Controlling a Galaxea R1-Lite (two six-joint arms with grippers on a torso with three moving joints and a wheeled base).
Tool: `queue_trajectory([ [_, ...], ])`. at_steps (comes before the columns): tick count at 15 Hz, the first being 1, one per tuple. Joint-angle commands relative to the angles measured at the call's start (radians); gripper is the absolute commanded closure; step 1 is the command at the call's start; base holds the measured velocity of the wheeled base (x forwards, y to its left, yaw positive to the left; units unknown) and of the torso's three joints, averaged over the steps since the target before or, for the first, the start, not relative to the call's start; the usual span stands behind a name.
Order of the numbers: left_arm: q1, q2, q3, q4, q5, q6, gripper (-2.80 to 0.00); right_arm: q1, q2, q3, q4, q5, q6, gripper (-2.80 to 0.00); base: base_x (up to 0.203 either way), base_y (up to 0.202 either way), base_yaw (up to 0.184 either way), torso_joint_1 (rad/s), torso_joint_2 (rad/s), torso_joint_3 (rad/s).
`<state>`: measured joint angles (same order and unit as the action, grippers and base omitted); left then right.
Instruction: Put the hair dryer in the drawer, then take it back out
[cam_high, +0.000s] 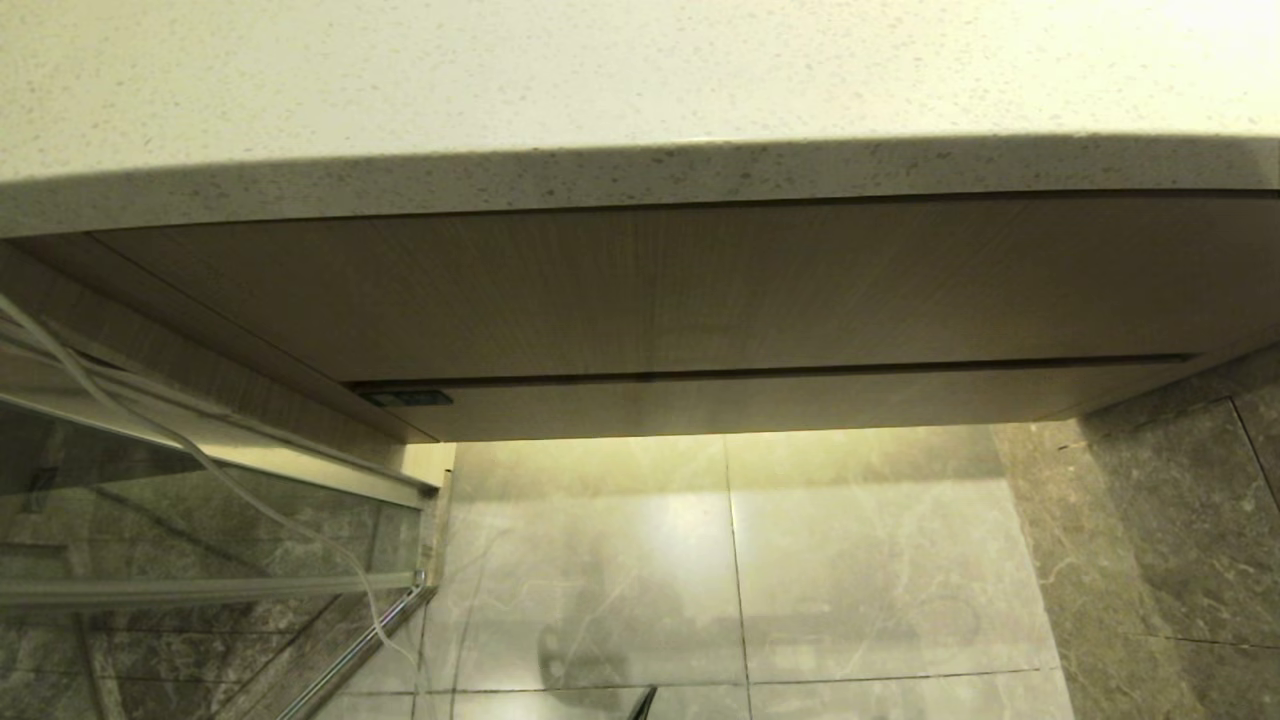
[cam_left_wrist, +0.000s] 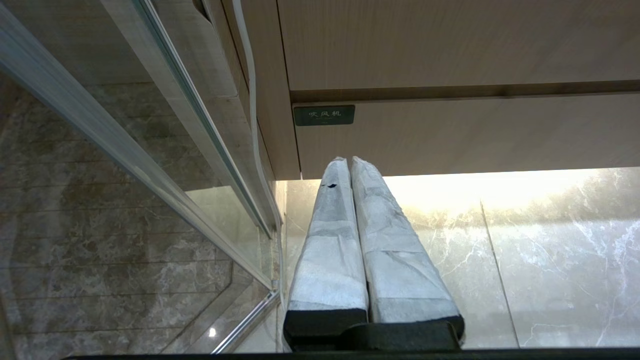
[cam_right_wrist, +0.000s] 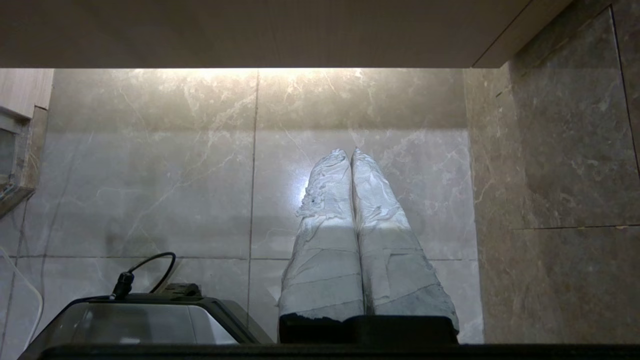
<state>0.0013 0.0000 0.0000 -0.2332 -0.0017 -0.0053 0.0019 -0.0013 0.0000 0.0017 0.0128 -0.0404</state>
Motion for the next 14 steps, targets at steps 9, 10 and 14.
queue_trajectory([
  [9,0.0,0.0,0.04,-0.002,0.0,-0.001,0.0,0.001,0.001,0.002,0.0,0.001,-0.001,0.0,0.0,0.0,0.0,0.0,0.0,0.0],
  [10,0.0,0.0,0.04,-0.002,0.0,-0.001,0.0,0.0,0.001,0.002,0.0,0.001,-0.001,0.0,0.0,0.0,0.0,0.0,0.0,0.0],
  [14,0.0,0.0,0.04,-0.002,0.0,-0.001,0.0,0.001,0.001,0.002,0.0,0.0,-0.001,0.0,0.0,0.0,0.0,0.0,0.0,0.0],
])
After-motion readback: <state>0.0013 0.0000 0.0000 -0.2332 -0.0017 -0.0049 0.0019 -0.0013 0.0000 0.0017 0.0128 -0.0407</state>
